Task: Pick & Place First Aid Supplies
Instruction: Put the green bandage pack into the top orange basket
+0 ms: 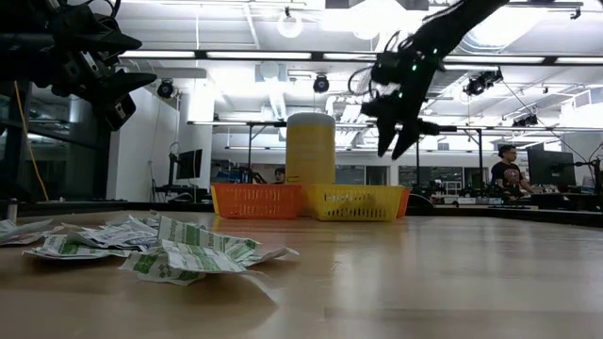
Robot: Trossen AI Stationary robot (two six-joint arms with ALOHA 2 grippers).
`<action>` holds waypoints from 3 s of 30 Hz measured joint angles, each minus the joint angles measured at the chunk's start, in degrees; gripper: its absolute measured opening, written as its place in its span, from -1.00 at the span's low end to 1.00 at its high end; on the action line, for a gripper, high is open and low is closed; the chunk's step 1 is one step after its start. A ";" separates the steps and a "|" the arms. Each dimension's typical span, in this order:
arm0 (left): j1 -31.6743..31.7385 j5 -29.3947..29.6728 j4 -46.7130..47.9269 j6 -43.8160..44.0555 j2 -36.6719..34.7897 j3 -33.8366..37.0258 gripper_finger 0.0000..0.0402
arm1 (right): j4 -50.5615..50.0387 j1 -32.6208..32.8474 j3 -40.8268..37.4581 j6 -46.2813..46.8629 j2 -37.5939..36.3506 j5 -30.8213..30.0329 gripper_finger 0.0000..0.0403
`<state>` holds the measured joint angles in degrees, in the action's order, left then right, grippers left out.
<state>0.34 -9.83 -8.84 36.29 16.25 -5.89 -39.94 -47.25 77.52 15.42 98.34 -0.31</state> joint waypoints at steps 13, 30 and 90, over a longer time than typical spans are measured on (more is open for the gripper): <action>0.02 0.00 0.02 0.00 0.02 0.00 -0.05 | -8.20 9.14 0.01 -0.38 -14.11 7.15 -0.08; 0.02 0.00 0.00 0.00 0.00 0.00 -0.05 | 1.97 42.08 -0.01 10.09 -14.77 2.19 -0.10; 0.01 -0.02 0.00 0.00 0.01 0.00 -0.05 | 36.66 84.76 -0.01 -23.43 22.73 -23.06 -0.12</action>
<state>0.35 -9.85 -8.84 36.29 16.26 -5.89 -3.27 37.51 77.52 -8.01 121.07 -23.37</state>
